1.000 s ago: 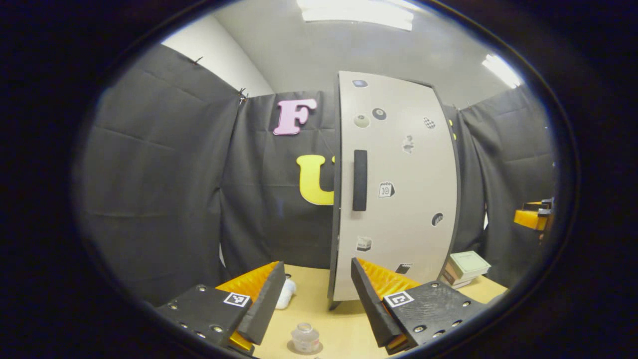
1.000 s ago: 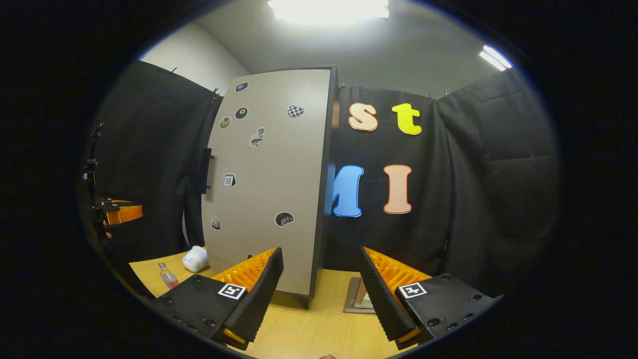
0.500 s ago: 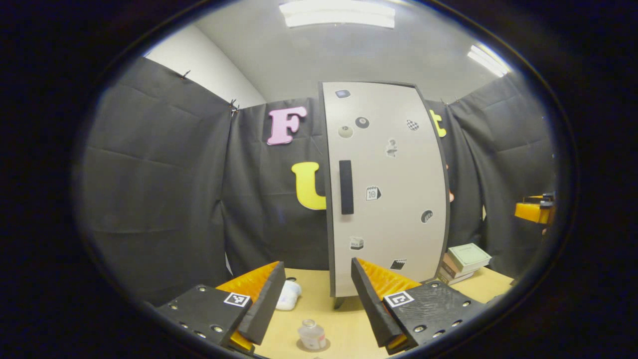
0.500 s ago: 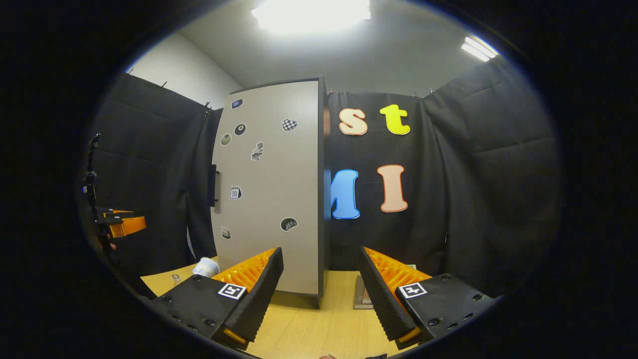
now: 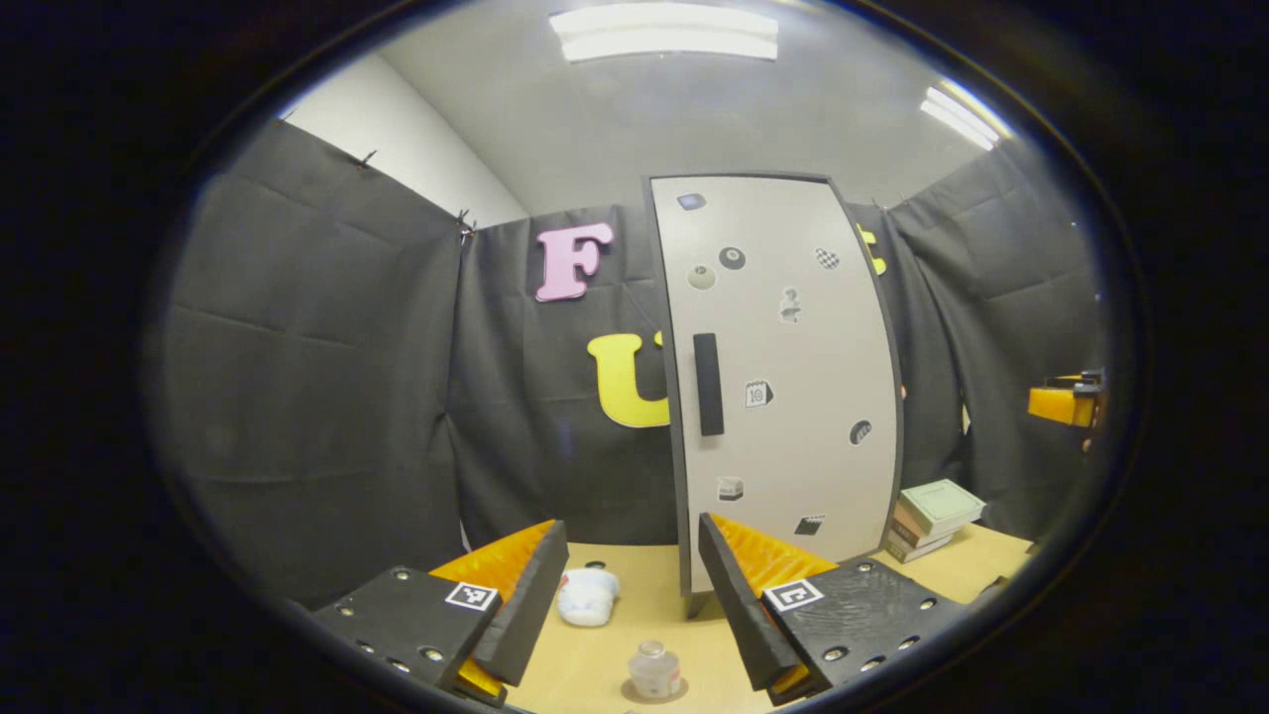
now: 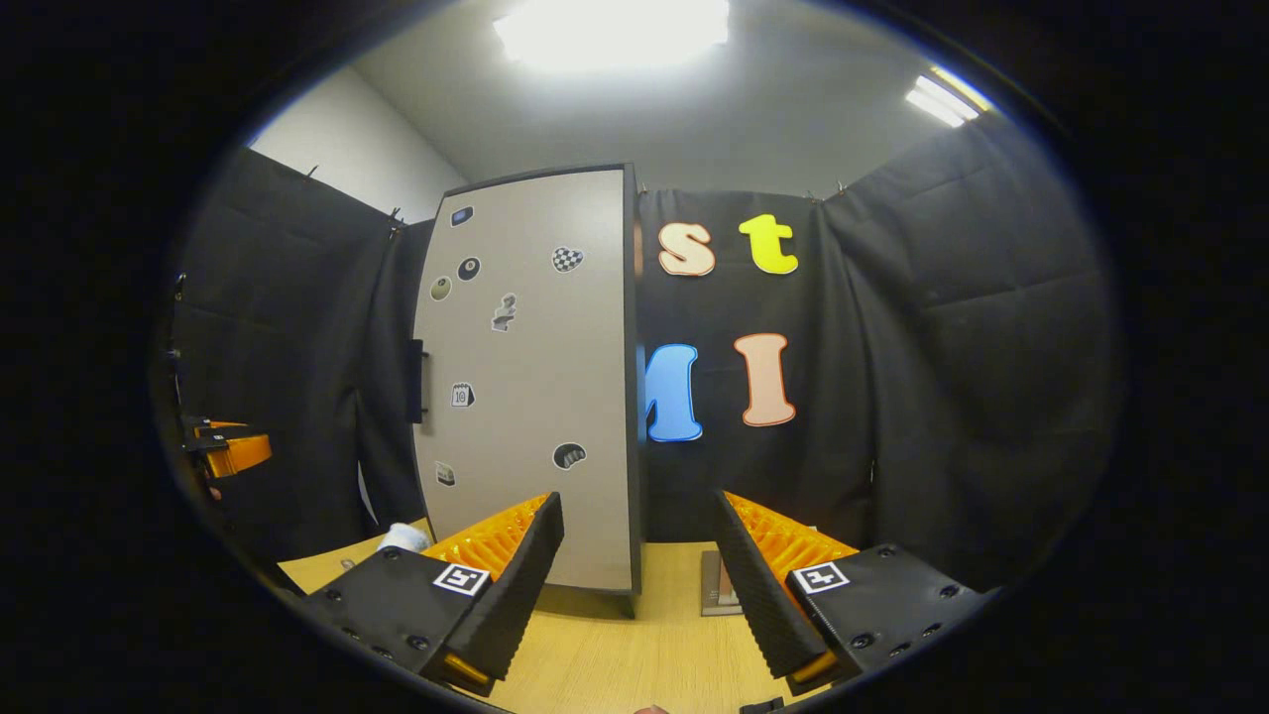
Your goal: Open the cabinet door with the right hand, grasp the bottle in the cabinet with the left hand and place it on the coaster, then close the cabinet door with the right hand.
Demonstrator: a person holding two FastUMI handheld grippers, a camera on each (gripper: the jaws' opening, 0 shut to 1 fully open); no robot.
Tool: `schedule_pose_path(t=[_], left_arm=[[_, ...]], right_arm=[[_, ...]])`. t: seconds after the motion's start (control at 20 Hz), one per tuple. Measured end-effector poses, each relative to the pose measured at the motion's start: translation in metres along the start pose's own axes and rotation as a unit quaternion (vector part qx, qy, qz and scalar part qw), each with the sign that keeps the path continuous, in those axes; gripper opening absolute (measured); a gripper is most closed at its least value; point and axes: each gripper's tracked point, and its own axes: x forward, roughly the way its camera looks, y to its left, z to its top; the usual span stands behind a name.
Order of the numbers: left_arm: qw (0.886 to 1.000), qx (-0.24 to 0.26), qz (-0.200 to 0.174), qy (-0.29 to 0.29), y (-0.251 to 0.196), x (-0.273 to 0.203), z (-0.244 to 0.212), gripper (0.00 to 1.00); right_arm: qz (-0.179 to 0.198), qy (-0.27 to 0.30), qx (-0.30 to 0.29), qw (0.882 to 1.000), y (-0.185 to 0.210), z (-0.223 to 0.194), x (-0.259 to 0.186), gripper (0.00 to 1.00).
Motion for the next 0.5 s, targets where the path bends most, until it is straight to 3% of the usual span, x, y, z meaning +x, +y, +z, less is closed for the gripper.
schedule_pose_path(t=[0.5], left_arm=[[1.0, -0.006, 0.003, -0.001, 0.009, 0.0013, -0.0006, 0.82]], right_arm=[[0.002, -0.007, -0.015, 1.0, 0.0021, 0.008, -0.0013, 0.95]])
